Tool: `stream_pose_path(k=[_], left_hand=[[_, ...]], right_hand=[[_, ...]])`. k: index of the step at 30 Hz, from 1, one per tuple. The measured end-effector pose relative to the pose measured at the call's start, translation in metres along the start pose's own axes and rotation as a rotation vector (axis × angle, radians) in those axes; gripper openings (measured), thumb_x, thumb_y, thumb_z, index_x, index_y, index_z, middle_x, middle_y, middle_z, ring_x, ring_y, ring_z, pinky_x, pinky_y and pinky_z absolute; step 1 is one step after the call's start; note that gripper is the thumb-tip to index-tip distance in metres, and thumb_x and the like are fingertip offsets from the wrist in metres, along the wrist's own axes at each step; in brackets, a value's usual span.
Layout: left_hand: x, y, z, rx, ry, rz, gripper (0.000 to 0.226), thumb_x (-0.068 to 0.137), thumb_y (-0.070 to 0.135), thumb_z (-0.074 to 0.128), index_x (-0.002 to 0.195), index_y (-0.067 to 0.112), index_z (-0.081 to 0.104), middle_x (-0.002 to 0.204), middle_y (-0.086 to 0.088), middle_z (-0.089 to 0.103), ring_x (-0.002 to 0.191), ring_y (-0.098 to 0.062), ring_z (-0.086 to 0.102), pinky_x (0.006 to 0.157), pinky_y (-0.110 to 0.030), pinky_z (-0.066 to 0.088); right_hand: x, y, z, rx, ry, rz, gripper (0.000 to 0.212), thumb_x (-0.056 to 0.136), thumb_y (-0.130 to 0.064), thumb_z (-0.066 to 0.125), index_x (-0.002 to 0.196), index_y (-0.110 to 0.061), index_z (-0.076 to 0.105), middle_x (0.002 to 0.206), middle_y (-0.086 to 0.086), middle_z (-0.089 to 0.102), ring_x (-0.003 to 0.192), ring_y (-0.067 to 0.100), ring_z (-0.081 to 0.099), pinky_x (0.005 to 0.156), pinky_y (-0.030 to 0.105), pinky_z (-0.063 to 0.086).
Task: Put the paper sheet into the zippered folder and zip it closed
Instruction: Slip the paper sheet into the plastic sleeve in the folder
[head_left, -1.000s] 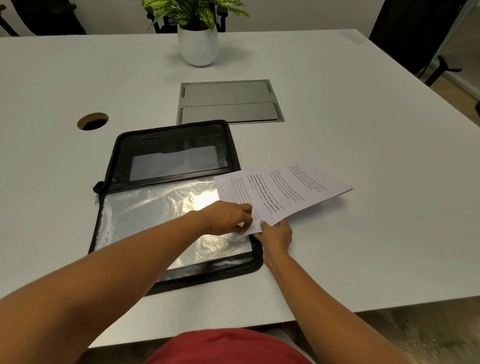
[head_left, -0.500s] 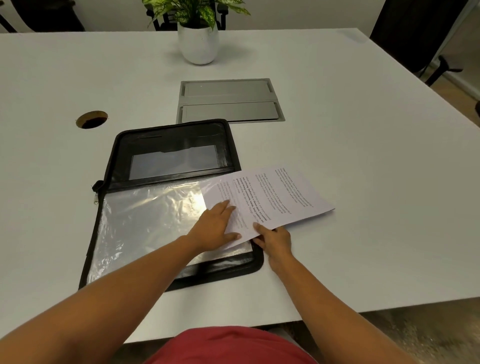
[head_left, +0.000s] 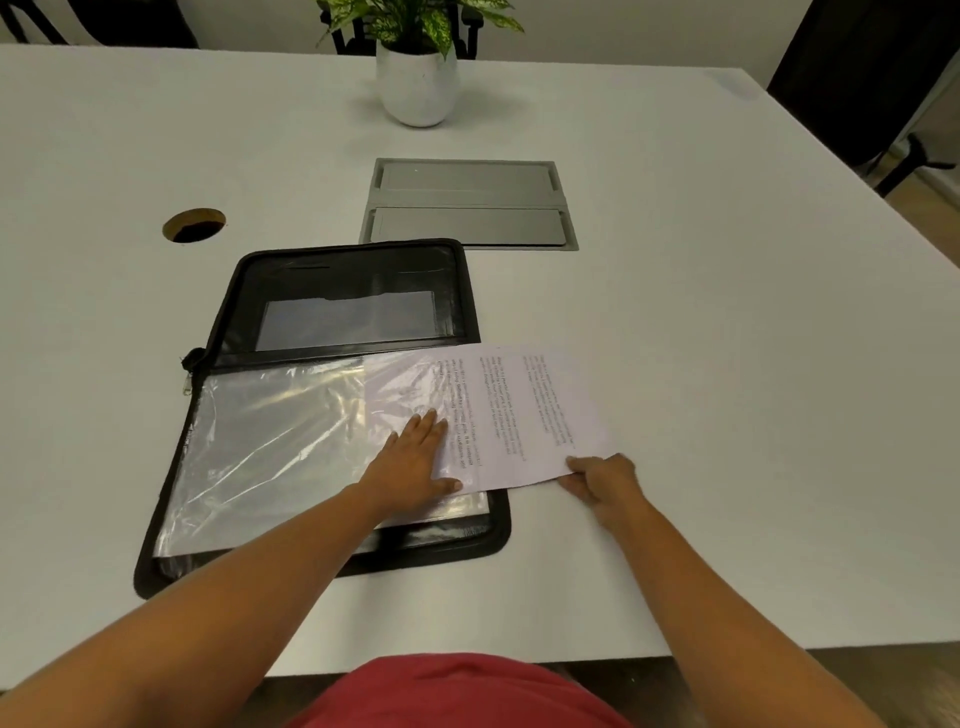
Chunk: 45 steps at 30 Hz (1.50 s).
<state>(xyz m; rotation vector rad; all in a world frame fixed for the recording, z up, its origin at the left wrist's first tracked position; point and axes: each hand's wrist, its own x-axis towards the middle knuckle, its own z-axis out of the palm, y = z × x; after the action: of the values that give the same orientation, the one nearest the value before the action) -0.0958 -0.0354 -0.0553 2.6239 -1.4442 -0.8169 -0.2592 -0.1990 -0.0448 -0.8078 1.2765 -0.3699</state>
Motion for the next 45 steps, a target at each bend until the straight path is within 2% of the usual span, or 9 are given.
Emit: stream_pose_path(k=[4,10,13,17,20,24,30,38,45], left_hand=[[0.004,0.002,0.000,-0.033,0.001,-0.009,0.087,0.090,0.049,0.049,0.149,0.013,-0.004,0.158,-0.005,-0.012,0.146,-0.024,-0.008,0.118,-0.043,0.001],[0.005,0.002,-0.001,-0.033,0.027,-0.042,0.091,0.088,0.052,0.050,0.150,0.013,-0.004,0.158,-0.005,-0.012,0.146,-0.024,-0.009,0.117,-0.046,0.000],[0.005,0.002,-0.002,-0.054,0.004,-0.049,0.092,0.088,0.052,0.050,0.150,0.013,-0.006,0.157,-0.006,-0.013,0.146,-0.025,-0.010,0.117,-0.044,0.000],[0.003,0.005,-0.002,-0.050,-0.005,-0.041,0.090,0.089,0.051,0.049,0.149,0.012,-0.006,0.157,-0.006,-0.014,0.146,-0.024,-0.010,0.118,-0.042,0.001],[0.001,0.004,0.000,-0.056,-0.009,-0.042,0.090,0.089,0.051,0.049,0.149,0.012,-0.006,0.157,-0.005,-0.014,0.146,-0.023,-0.010,0.117,-0.042,0.000],[0.001,0.002,0.003,-0.077,-0.013,-0.039,0.091,0.088,0.052,0.051,0.150,0.014,-0.004,0.158,-0.005,-0.012,0.146,-0.023,-0.009,0.117,-0.043,0.001],[0.000,-0.001,0.003,-0.109,-0.021,0.002,0.088,0.089,0.052,0.048,0.150,0.014,-0.001,0.158,-0.006,-0.010,0.146,-0.025,-0.008,0.117,-0.044,0.003],[-0.002,-0.004,-0.001,-0.242,-0.048,0.043,0.098,0.084,0.047,0.060,0.149,0.015,-0.004,0.158,-0.006,-0.009,0.146,-0.025,-0.008,0.117,-0.046,0.001],[-0.006,-0.014,-0.007,-0.550,-0.084,0.095,0.105,0.081,0.031,0.070,0.148,0.017,-0.009,0.159,-0.002,-0.002,0.146,-0.022,0.002,0.119,-0.047,0.007]], right_hand=[[-0.004,0.013,0.004,-0.162,-0.139,0.039,0.044,0.080,0.013,0.057,0.123,0.005,0.048,0.122,0.018,0.057,0.097,0.026,0.057,0.065,0.026,0.058],[0.011,-0.021,-0.009,-0.518,0.120,-0.253,0.043,0.080,-0.008,0.064,0.122,-0.006,0.053,0.115,0.011,0.061,0.095,0.024,0.057,0.080,0.027,0.043],[0.007,-0.026,0.001,-0.610,0.005,-0.280,0.044,0.084,-0.007,0.059,0.127,-0.006,0.050,0.122,0.012,0.060,0.109,0.025,0.057,0.082,0.022,0.040],[0.000,-0.015,0.026,-0.668,-0.129,-0.303,0.037,0.088,-0.007,0.052,0.125,-0.007,0.053,0.124,0.011,0.059,0.097,0.020,0.056,0.076,0.022,0.041],[-0.002,-0.004,0.046,-0.721,-0.171,-0.305,0.038,0.090,-0.014,0.051,0.127,-0.008,0.050,0.126,0.010,0.057,0.106,0.022,0.055,0.083,0.027,0.046],[-0.004,0.010,0.073,-0.763,-0.236,-0.329,0.028,0.091,-0.020,0.049,0.112,-0.007,0.062,0.117,0.010,0.060,0.098,0.020,0.055,0.082,0.029,0.047],[-0.011,0.017,0.097,-0.879,-0.088,-0.453,0.026,0.088,-0.027,0.051,0.080,-0.009,0.068,0.111,0.015,0.056,0.111,0.029,0.047,0.092,0.037,0.043],[-0.024,0.021,0.124,-1.033,-0.126,-0.350,0.037,0.095,-0.024,0.041,0.127,-0.011,0.054,0.138,0.010,0.042,0.129,0.027,0.033,0.103,0.036,0.033],[-0.021,0.021,0.139,-1.061,-0.160,-0.270,0.031,0.090,-0.024,0.042,0.107,-0.008,0.062,0.116,0.010,0.061,0.108,0.028,0.054,0.094,0.036,0.045]])
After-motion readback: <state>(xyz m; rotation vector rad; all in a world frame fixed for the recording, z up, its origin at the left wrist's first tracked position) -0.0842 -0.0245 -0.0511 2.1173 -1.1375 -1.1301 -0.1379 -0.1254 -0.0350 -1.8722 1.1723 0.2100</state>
